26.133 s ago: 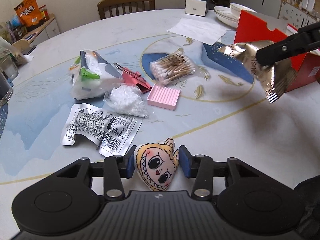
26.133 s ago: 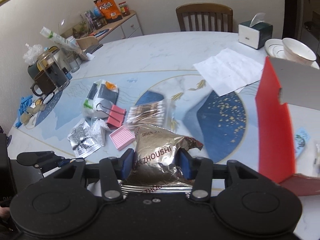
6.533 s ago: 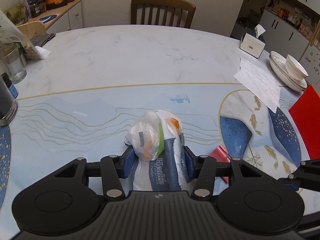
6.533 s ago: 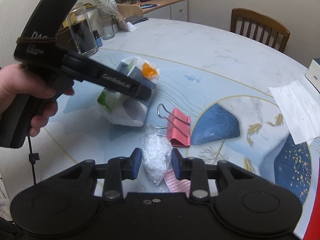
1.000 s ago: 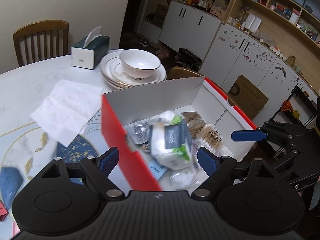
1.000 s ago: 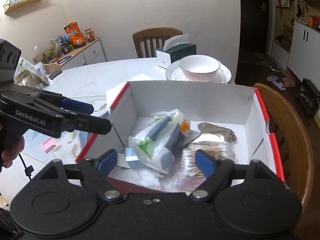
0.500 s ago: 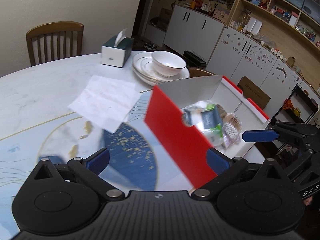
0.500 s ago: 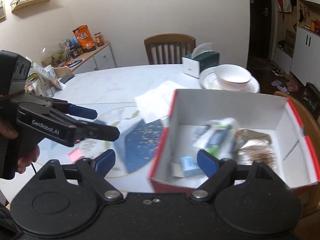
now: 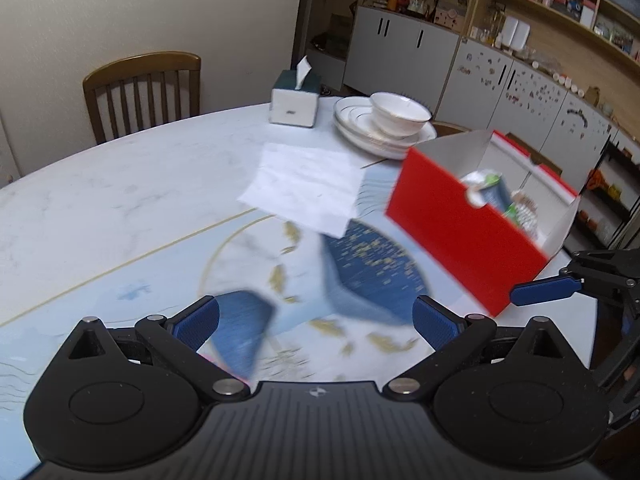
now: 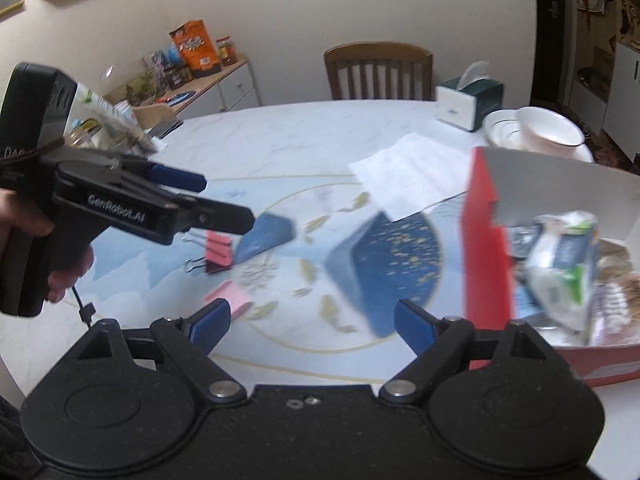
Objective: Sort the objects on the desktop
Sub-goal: 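Withdraw both open tools from the box back over the table, then grasp the pink binder clip with the left tool while the right tool grasps the pink ribbed pad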
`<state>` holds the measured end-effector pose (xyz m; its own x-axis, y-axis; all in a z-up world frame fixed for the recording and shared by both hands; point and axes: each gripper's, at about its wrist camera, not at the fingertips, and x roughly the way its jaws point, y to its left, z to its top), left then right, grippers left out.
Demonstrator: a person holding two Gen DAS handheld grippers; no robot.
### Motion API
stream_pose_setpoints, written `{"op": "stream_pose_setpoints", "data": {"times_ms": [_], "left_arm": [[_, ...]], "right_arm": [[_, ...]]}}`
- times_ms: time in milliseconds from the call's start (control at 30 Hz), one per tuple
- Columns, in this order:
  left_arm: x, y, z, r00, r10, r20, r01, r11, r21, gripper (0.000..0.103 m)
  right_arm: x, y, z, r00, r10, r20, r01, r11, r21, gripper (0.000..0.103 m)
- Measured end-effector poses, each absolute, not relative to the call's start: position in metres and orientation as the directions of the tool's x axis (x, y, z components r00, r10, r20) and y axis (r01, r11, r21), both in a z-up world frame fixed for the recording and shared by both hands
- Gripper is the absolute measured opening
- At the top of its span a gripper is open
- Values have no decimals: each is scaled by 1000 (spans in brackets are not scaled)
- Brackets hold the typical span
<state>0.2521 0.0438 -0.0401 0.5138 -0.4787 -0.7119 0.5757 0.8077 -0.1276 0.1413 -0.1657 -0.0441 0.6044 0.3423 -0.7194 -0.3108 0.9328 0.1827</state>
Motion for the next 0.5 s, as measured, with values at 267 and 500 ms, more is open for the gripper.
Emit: {"op": "stream_pose_setpoints", "data": {"times_ms": [267,500], "left_arm": [[260,79,-60,509,-462,-726,611,788,-73,103],[271,92,-71,516,-442,-734,609,791,-49,103]], "right_arm": [[148,-117,-62,570,339,-748,-324,930,175,89],[165,-83,-84,552,311,-774,-261,946,194,89]]}}
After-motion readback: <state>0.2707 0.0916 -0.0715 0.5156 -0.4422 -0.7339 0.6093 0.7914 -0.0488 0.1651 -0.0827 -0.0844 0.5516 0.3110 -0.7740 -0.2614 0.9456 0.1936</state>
